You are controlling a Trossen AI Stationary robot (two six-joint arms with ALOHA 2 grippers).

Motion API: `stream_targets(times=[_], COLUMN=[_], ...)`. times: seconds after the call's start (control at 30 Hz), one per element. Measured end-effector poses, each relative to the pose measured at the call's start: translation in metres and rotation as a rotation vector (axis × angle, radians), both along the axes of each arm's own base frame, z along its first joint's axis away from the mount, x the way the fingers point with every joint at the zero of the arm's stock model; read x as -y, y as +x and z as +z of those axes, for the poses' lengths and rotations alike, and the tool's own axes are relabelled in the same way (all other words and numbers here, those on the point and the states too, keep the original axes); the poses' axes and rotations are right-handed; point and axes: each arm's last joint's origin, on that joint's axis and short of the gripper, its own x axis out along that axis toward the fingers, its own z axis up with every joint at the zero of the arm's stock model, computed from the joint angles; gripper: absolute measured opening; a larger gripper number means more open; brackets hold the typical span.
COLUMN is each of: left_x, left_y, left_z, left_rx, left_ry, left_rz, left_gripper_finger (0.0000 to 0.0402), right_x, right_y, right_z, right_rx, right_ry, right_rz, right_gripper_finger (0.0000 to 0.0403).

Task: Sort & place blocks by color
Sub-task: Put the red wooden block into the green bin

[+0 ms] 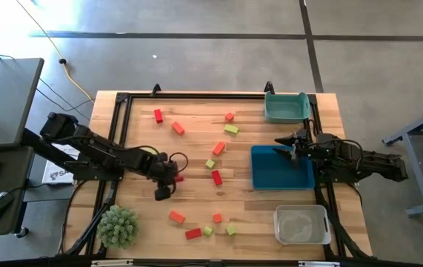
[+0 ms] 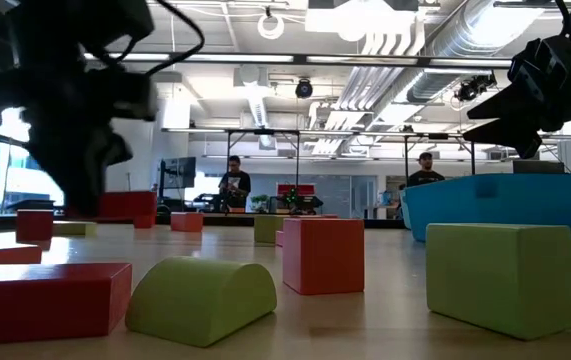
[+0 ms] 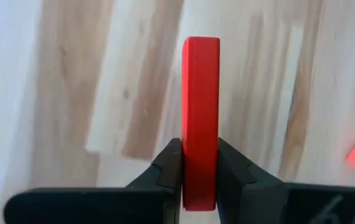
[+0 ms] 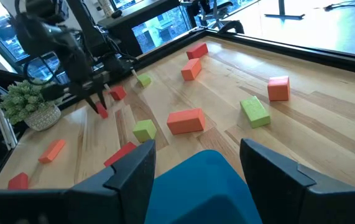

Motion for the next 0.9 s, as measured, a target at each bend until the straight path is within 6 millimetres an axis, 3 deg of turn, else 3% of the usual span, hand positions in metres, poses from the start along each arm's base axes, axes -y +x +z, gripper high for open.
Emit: stream_targets(times=[0.57,0.9], left_x=[-0.023,-0.036], left_y=[0.048,0.067], left_z=[0.070,0.093], left_rx=[0.308,0.585], left_ry=[-0.039,-0.135], left_rz=[0.154,0.297], left_gripper_finger=[0.0038,0.0038], right_x=[0.000,0.000], right_y=[0.000,0.000], right_z=[0.000,0.001], right_rx=[0.000,0.013], right_ry=[0.000,0.016], right_rz=[0.000,-0.003], right_gripper_finger=[0.0222,0.0222])
